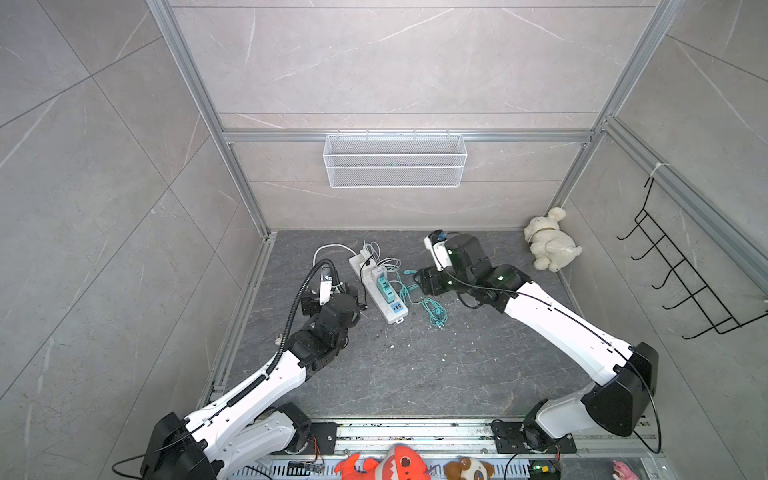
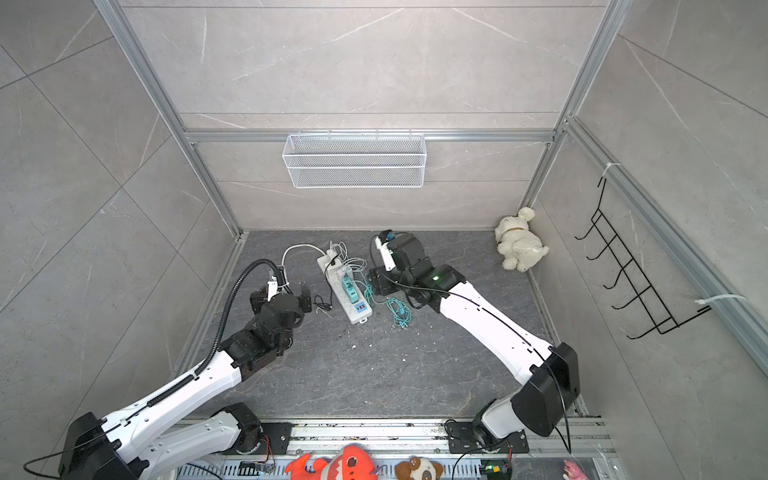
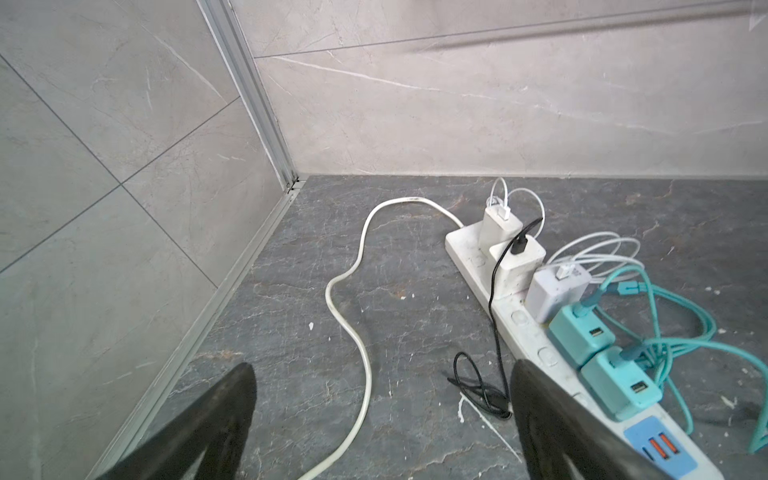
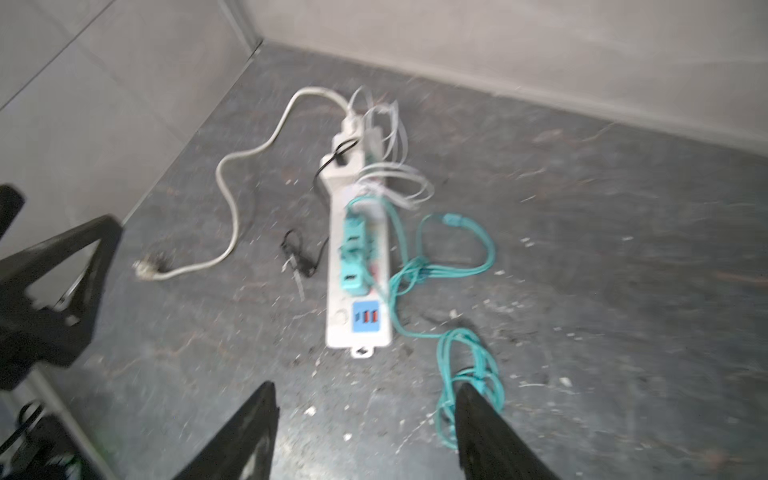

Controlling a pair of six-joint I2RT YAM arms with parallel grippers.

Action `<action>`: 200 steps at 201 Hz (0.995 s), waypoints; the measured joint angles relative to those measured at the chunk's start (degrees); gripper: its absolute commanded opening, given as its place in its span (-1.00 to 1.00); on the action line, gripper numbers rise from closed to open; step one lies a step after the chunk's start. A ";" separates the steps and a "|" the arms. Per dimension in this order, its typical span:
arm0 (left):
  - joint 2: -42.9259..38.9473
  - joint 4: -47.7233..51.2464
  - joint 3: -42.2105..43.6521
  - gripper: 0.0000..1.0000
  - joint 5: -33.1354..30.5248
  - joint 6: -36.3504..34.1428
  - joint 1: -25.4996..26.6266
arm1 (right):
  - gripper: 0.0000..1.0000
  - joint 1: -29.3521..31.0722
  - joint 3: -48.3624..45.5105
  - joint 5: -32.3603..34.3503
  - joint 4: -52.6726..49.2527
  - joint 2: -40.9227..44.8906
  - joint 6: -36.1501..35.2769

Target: Insert the plug

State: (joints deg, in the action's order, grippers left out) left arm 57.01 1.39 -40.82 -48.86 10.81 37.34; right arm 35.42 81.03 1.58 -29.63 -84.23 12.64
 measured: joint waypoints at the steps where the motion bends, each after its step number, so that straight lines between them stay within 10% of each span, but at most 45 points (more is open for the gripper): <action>1: -0.02 -0.22 -0.04 0.99 0.31 -0.20 -0.35 | 0.44 -0.20 -0.04 0.13 0.07 0.07 -0.04; 65: 5.95 -3.30 -3.30 0.99 13.60 -4.07 -16.02 | 0.98 -12.20 -15.34 15.32 14.86 7.72 -4.90; 129: 8.48 -19.10 11.85 0.99 14.45 -7.10 -18.84 | 0.98 -14.29 -44.46 24.30 44.61 14.12 -6.93; 200: 11.93 -30.08 18.71 0.99 18.64 -8.17 -28.92 | 0.98 -14.27 -51.34 27.19 53.57 14.27 -7.23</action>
State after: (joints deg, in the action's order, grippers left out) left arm 68.95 -28.69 -22.11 -30.22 2.63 8.43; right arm 21.15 29.69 28.77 23.94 -69.95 5.41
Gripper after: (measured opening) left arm 0.996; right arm 0.990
